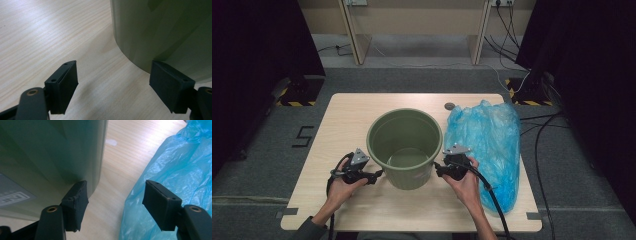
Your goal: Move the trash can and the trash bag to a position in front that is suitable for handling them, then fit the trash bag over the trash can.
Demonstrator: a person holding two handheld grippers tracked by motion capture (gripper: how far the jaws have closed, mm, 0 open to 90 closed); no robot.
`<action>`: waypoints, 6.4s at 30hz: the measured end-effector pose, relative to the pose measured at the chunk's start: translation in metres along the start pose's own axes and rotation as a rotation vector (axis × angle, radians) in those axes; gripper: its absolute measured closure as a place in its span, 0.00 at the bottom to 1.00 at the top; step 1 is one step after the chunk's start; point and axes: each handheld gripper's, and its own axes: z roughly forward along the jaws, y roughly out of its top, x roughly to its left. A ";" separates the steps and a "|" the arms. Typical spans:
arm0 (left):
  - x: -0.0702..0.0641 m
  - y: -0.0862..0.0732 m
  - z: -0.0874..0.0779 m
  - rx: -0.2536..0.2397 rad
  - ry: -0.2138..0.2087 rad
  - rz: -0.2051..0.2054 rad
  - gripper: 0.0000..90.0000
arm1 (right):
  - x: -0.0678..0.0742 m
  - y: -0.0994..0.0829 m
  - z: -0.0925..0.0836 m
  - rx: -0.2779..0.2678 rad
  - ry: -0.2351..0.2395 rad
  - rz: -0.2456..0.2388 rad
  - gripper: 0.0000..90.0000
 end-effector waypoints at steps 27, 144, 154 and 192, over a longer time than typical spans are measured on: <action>-0.031 0.015 0.017 0.035 -0.153 0.106 0.15 | 0.003 0.003 -0.001 -0.016 0.031 0.009 0.36; 0.051 -0.034 -0.008 0.018 -0.085 -0.010 0.15 | -0.071 -0.091 -0.080 0.005 -0.169 0.178 0.24; 0.051 -0.034 -0.008 0.018 -0.085 -0.010 0.15 | -0.067 -0.103 -0.086 0.041 -0.200 0.159 0.19; 0.051 -0.034 -0.008 0.015 -0.081 -0.011 0.16 | -0.102 -0.054 -0.079 -0.103 -0.130 0.107 0.98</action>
